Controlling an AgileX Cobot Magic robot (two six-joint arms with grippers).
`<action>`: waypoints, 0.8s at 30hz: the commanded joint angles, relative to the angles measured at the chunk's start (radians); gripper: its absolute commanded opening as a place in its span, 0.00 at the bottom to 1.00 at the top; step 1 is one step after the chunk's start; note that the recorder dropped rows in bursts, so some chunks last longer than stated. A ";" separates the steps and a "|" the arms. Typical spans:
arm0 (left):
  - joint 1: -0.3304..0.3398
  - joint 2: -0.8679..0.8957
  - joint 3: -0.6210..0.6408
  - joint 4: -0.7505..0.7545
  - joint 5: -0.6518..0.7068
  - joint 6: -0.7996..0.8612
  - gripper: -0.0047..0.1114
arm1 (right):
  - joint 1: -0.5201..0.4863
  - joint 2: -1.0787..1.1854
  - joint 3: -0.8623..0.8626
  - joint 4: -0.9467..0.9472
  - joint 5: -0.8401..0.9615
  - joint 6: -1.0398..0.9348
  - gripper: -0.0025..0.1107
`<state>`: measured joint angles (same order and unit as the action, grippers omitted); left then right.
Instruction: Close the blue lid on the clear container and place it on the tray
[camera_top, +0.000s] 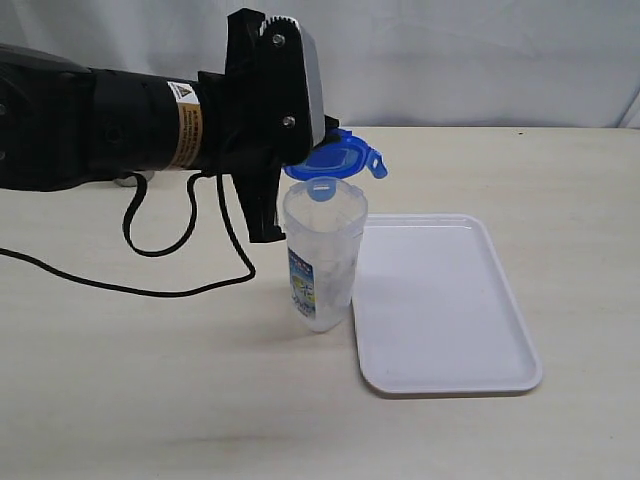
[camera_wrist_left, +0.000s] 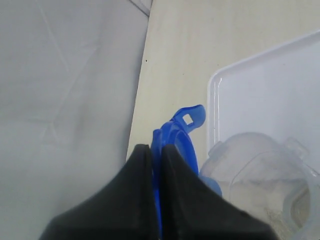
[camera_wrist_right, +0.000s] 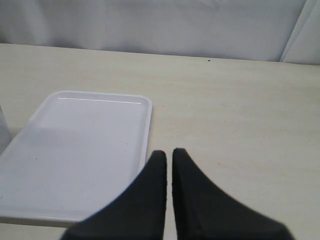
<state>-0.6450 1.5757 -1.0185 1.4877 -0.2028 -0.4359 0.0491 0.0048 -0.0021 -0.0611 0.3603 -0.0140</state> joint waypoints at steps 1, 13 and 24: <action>-0.008 -0.008 0.003 -0.012 0.029 0.013 0.04 | -0.004 -0.005 0.002 -0.001 -0.008 0.002 0.06; -0.009 -0.008 -0.034 -0.048 0.070 0.048 0.04 | -0.004 -0.005 0.002 -0.001 -0.008 0.002 0.06; -0.009 -0.008 -0.043 -0.053 0.058 0.051 0.04 | -0.004 -0.005 0.002 -0.001 -0.008 0.002 0.06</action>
<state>-0.6498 1.5757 -1.0527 1.4512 -0.1253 -0.3841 0.0491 0.0048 -0.0021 -0.0611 0.3603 -0.0140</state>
